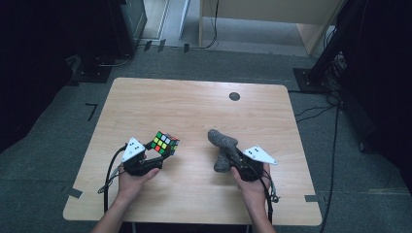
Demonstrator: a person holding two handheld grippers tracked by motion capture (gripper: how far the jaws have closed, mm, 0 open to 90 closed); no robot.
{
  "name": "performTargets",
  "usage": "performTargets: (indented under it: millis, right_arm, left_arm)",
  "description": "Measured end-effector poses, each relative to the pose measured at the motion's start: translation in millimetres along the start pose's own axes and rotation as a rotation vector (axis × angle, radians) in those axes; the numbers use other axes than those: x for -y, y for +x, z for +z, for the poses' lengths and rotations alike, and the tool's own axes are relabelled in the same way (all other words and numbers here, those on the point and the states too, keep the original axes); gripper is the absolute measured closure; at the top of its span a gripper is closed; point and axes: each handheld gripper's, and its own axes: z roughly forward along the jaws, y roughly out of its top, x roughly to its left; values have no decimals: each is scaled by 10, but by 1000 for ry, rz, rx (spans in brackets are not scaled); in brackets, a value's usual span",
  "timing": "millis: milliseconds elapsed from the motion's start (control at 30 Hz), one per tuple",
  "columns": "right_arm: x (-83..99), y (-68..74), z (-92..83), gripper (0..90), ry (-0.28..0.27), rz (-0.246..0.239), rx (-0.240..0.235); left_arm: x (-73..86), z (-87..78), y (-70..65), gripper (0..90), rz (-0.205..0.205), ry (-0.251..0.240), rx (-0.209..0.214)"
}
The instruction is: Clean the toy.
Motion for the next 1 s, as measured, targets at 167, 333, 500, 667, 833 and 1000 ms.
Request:
performTargets:
  millis: [167, 333, 500, 667, 833, 1000]
  right_arm:
    - [74, -31, 77, 687, 30, -8, 2]
    - [108, -44, 106, 686, 54, -12, 4]
    - [118, -53, 115, 686, 60, -16, 3]
    - [124, -63, 109, 686, 62, -13, 3]
    - [131, -75, 116, 688, 59, -13, 10]
    - [115, -85, 112, 691, 53, -48, 47]
  left_arm:
    - [108, 147, 44, 340, 12, 71, -32]
    - [150, 235, 61, 340, 17, 133, -70]
    - [158, 295, 65, 338, 23, 171, -103]
    - [161, 329, 32, 337, 48, 185, -115]
    - [166, 349, -34, 337, 78, 191, -124]
    - [166, 378, -80, 338, 69, 187, -152]
